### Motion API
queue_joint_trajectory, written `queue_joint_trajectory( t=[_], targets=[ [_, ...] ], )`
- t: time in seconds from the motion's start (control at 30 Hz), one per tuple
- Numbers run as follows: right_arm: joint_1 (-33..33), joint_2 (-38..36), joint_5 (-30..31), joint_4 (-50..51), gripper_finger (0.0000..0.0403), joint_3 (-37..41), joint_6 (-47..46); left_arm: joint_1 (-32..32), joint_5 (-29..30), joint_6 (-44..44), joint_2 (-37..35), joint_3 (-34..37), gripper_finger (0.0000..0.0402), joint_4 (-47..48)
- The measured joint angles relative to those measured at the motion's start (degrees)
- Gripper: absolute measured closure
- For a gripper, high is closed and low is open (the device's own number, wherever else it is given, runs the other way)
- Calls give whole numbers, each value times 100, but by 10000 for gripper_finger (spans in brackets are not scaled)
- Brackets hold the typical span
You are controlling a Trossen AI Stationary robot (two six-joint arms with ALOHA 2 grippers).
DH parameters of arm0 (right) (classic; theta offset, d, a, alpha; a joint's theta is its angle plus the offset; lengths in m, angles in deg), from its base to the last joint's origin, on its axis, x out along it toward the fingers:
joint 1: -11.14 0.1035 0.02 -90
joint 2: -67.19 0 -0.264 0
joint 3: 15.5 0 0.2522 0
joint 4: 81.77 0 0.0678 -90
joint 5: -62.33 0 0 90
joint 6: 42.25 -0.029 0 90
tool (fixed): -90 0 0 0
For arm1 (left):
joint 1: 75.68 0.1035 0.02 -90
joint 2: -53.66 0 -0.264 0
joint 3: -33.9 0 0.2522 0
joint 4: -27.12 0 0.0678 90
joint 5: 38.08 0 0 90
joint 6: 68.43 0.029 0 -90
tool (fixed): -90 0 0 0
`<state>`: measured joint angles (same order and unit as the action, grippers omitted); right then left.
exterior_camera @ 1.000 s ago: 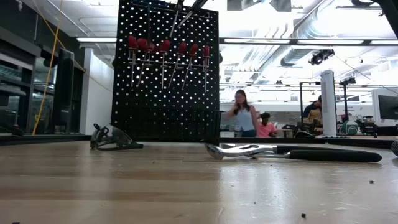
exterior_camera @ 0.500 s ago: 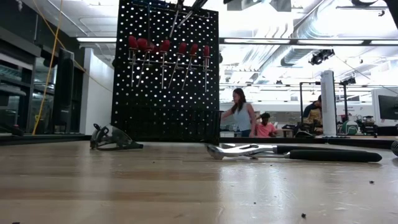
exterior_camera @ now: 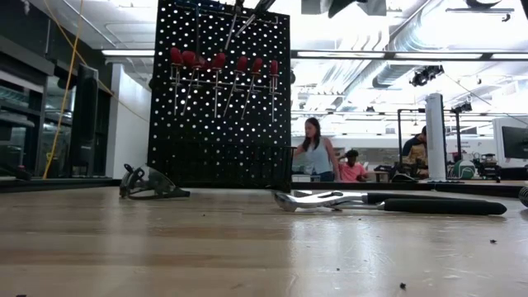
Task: Hang tools onto peg board
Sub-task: Hang the black screwdriver on the peg board
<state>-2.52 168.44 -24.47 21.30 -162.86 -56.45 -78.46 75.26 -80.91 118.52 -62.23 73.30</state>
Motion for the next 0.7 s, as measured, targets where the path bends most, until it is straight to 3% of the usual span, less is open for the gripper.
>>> queue_joint_trajectory(
  t=[0.17,0.3,0.53,0.7],
  targets=[
    [778,-88,-585,19,147,967,-1758,0,-499,-96,0,0,133,502],
    [1540,-151,-820,0,147,2437,-3362,2,-725,-91,-7,0,133,623],
    [2830,-160,-1687,-1271,147,4897,-6666,0,-1000,-155,-11,0,133,925],
    [3406,-168,-1761,-1926,147,5952,-8503,2,-1041,-254,-11,0,133,1046]
  ],
)
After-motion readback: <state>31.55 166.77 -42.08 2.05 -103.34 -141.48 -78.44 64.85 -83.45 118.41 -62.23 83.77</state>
